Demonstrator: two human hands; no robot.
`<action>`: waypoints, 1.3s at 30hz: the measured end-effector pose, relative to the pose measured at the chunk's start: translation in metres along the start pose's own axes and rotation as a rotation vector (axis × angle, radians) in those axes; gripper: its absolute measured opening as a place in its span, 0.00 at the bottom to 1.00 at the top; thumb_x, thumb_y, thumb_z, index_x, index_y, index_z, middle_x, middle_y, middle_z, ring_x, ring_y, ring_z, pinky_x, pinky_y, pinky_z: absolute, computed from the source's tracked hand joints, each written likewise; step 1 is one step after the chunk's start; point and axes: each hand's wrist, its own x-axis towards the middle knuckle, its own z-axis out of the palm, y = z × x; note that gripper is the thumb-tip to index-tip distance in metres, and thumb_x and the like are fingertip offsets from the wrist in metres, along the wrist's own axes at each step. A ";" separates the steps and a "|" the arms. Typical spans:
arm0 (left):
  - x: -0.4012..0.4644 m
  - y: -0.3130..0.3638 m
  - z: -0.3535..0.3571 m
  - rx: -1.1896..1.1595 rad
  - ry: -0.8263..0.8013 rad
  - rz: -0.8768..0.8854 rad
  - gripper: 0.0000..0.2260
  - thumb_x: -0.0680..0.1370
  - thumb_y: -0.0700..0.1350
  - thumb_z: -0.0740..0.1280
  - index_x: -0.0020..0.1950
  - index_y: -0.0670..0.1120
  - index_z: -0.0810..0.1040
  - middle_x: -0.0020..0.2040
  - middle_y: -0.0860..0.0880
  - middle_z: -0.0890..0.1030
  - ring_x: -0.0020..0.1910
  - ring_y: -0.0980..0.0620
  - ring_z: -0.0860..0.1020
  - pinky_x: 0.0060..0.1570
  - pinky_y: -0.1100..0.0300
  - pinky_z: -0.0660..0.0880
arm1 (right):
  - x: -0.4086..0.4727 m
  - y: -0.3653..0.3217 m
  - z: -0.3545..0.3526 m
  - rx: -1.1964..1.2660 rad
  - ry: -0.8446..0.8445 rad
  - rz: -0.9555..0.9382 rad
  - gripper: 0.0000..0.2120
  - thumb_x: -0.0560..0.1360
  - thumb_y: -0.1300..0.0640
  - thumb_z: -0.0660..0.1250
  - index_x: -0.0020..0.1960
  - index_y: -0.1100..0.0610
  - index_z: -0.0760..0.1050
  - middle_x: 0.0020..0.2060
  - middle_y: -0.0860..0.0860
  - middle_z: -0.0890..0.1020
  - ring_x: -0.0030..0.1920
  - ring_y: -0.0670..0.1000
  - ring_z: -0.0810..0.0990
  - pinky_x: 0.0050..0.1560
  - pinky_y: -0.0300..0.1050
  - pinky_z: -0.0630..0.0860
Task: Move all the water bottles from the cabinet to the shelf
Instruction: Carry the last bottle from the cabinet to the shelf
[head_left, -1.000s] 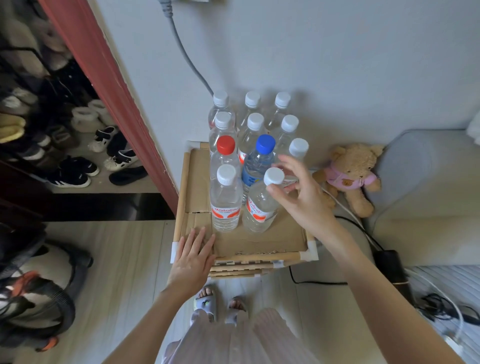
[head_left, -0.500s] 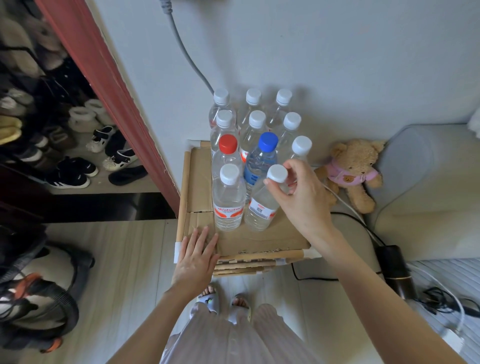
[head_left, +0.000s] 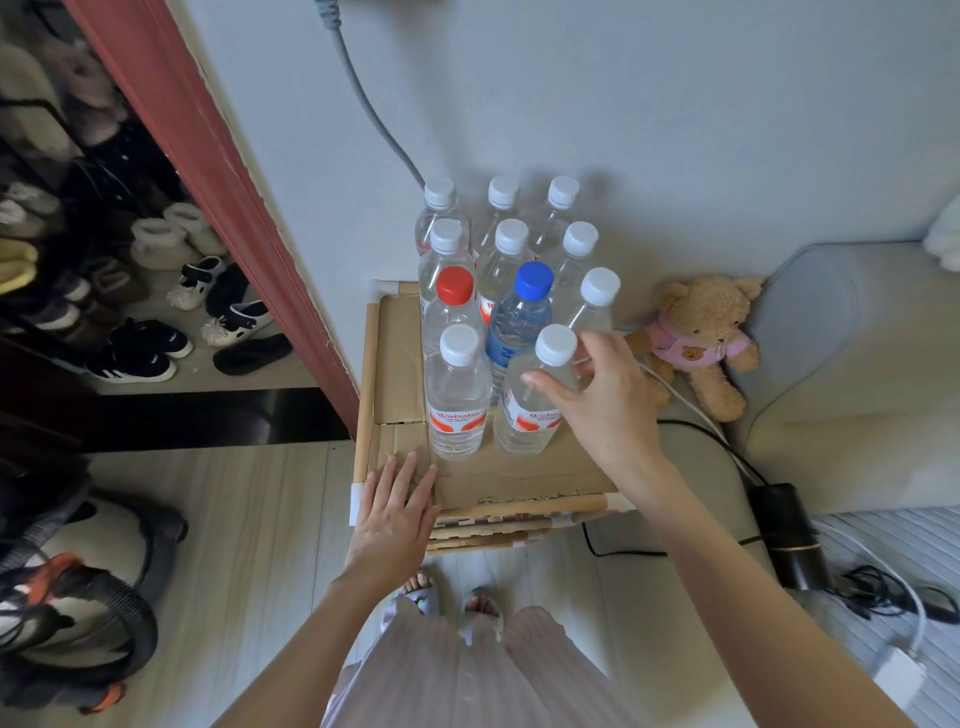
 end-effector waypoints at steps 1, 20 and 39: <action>0.000 0.000 0.000 0.007 -0.005 -0.005 0.27 0.80 0.54 0.37 0.66 0.47 0.69 0.65 0.41 0.73 0.65 0.39 0.69 0.67 0.49 0.51 | -0.002 0.001 0.003 0.005 0.015 0.000 0.20 0.65 0.46 0.73 0.50 0.56 0.72 0.45 0.47 0.72 0.46 0.48 0.72 0.44 0.42 0.68; 0.000 0.000 -0.004 -0.014 -0.047 -0.010 0.28 0.80 0.55 0.37 0.67 0.46 0.68 0.65 0.41 0.73 0.65 0.39 0.69 0.62 0.40 0.58 | -0.042 0.050 0.058 0.374 -0.272 0.405 0.23 0.72 0.54 0.68 0.64 0.54 0.65 0.53 0.43 0.73 0.54 0.45 0.74 0.51 0.39 0.68; 0.000 0.000 -0.003 -0.023 -0.099 0.001 0.26 0.80 0.55 0.39 0.66 0.46 0.68 0.65 0.41 0.72 0.65 0.39 0.68 0.66 0.50 0.48 | -0.044 0.056 0.076 0.466 -0.279 0.376 0.21 0.73 0.55 0.68 0.63 0.52 0.65 0.52 0.41 0.75 0.50 0.34 0.73 0.44 0.23 0.70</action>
